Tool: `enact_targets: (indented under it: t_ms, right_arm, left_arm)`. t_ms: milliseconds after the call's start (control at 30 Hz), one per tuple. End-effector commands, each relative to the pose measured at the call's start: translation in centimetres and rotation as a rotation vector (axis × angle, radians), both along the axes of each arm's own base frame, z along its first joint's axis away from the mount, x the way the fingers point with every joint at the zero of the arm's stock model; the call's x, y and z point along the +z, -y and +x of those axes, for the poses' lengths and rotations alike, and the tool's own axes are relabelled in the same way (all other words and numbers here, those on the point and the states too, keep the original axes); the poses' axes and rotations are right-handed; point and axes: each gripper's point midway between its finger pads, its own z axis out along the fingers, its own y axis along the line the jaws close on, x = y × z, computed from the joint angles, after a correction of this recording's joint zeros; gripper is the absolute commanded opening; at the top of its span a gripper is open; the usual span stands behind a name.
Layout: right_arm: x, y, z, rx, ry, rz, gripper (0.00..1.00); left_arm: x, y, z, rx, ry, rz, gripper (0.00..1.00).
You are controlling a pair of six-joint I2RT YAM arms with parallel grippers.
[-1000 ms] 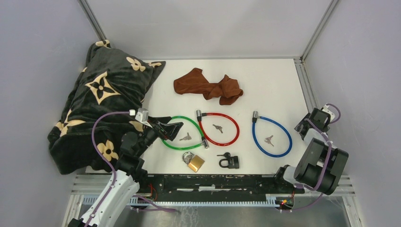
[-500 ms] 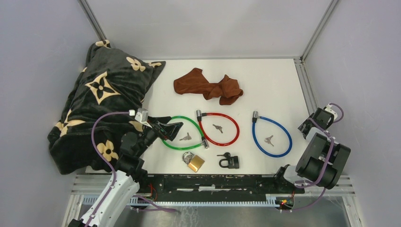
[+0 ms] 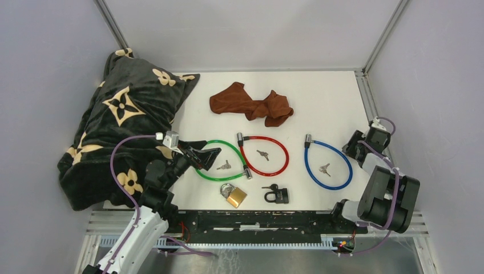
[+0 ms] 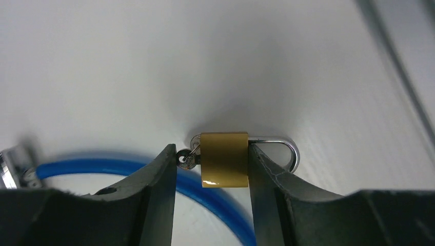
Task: Lock with the key
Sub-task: Pick up the lock from the center of the board.
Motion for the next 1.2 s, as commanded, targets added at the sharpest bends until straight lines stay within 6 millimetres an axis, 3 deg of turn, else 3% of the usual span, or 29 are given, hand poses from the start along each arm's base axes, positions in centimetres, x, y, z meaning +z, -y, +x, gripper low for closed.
enact_targets:
  t_ms: [0, 167, 333, 500, 633, 733, 833, 967, 1067, 1167]
  right_arm:
    - [2.0, -4.3, 1.5, 0.189, 0.067, 0.035, 0.0]
    - [3.4, -7.2, 2.0, 0.301, 0.084, 0.078, 0.0]
    - [5.1, -11.1, 2.6, 0.434, 0.131, 0.116, 0.0]
    - [5.2, -11.0, 2.8, 0.444, 0.099, 0.078, 0.0]
    - [4.6, -9.9, 2.7, 0.436, 0.045, 0.029, 0.0]
    - [5.0, -8.3, 3.0, 0.406, -0.001, -0.038, 0.09]
    - [5.3, -7.7, 3.6, 0.392, -0.015, -0.061, 0.0]
    - [5.4, -8.9, 4.1, 0.437, 0.003, -0.006, 0.0]
    - [6.5, -10.4, 4.4, 0.476, 0.043, 0.02, 0.0]
    - [8.6, -14.1, 4.5, 0.604, 0.088, 0.058, 0.0]
  left_arm:
    - [1.9, 0.6, -0.5, -0.049, 0.065, -0.004, 1.0]
    - [2.7, 1.5, -1.2, -0.133, 0.131, 0.058, 0.98]
    - [1.8, 2.7, -2.2, -0.254, 0.174, 0.174, 0.97]
    - [0.1, 3.0, -2.1, -0.302, 0.136, 0.258, 0.96]
    - [0.4, 3.1, -2.3, -0.309, 0.135, 0.243, 0.95]
    - [0.6, 3.1, -2.2, -0.304, 0.134, 0.233, 0.96]
    - [0.6, 3.1, -2.2, -0.305, 0.137, 0.235, 0.96]
    - [0.5, 3.1, -2.4, -0.304, 0.152, 0.234, 0.96]
    - [0.2, 3.2, -2.7, -0.322, 0.171, 0.249, 0.96]
    - [0.3, 3.4, -2.8, -0.354, 0.215, 0.288, 0.94]
